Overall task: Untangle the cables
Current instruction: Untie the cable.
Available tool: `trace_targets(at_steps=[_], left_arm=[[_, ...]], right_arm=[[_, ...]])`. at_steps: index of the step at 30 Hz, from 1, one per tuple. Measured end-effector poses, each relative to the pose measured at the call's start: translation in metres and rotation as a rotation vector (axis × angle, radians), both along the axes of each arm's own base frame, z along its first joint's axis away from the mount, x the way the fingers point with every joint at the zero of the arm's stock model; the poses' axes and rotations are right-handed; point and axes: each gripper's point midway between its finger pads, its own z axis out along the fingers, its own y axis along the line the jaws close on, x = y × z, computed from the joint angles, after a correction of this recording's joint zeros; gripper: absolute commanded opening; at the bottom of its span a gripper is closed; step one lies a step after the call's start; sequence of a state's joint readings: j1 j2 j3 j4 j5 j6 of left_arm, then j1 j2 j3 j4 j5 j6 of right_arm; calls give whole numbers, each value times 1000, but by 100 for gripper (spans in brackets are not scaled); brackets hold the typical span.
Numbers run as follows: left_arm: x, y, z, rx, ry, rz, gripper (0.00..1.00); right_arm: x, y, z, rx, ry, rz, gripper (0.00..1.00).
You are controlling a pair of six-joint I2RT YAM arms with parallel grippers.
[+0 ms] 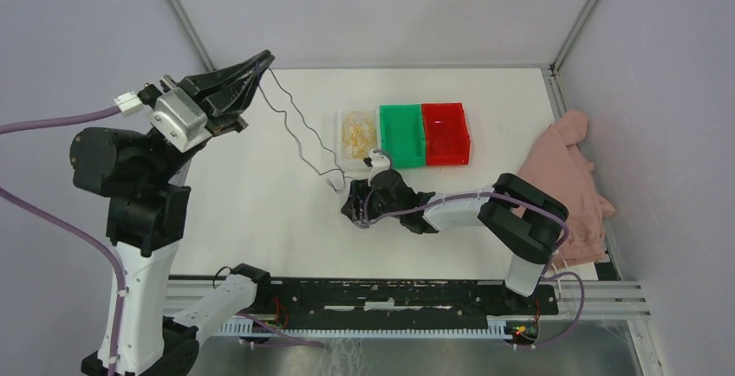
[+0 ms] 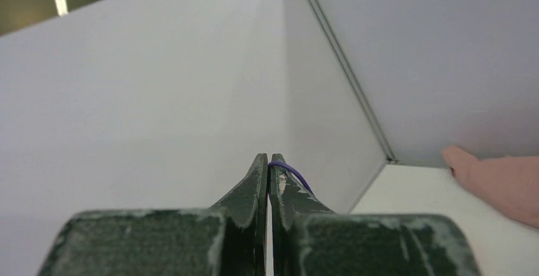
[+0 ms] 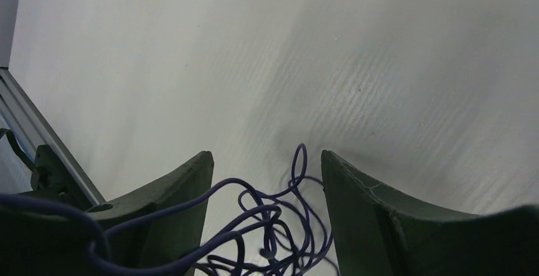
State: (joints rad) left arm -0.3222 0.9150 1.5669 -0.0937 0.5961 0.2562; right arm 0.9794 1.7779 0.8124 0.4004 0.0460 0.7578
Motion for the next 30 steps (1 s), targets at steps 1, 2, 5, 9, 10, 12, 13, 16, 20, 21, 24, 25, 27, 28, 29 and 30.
trace_targets(at_steps=[1,2,5,9,10,12,13,16,20,21,24,25,27,28,29,30], left_arm=[[-1,3,6,-3,-23,19,3],[-2,6,14,-5,-53,39,3],[-2,15,34,-21,-123,99,3],[3,26,61,-47,-206,181,3],[5,28,66,-54,-219,197,3],[7,31,78,-62,-245,218,3],[8,32,83,-64,-256,226,3],[8,32,87,-60,-264,229,3],[9,28,74,-30,-230,212,3],[9,27,69,-21,-221,208,3],[9,23,50,17,-191,191,3],[10,21,43,29,-179,185,3],[12,18,30,54,-153,167,3],[13,16,25,63,-143,162,3],[13,14,19,75,-132,151,3],[14,13,16,81,-123,146,3]], right_arm=[[0,-1,-1,-3,1,0,70],[-1,-2,-2,-6,1,1,70],[-2,-4,-6,-16,6,0,70],[-3,-7,-10,-26,9,-5,70],[-3,-7,-10,-24,7,-5,70],[-3,-7,-10,-23,6,-5,72],[-3,-7,-10,-20,5,-5,74],[-2,-6,-8,-17,0,-4,83],[-5,-12,-1,-42,-10,7,94],[-5,-14,4,-45,-15,11,95],[-3,-10,31,-32,-47,29,98],[-2,-7,44,-16,-63,37,99],[0,-1,69,19,-94,54,99],[0,2,80,35,-109,65,99],[0,3,90,47,-122,74,99],[1,4,98,58,-134,80,99]])
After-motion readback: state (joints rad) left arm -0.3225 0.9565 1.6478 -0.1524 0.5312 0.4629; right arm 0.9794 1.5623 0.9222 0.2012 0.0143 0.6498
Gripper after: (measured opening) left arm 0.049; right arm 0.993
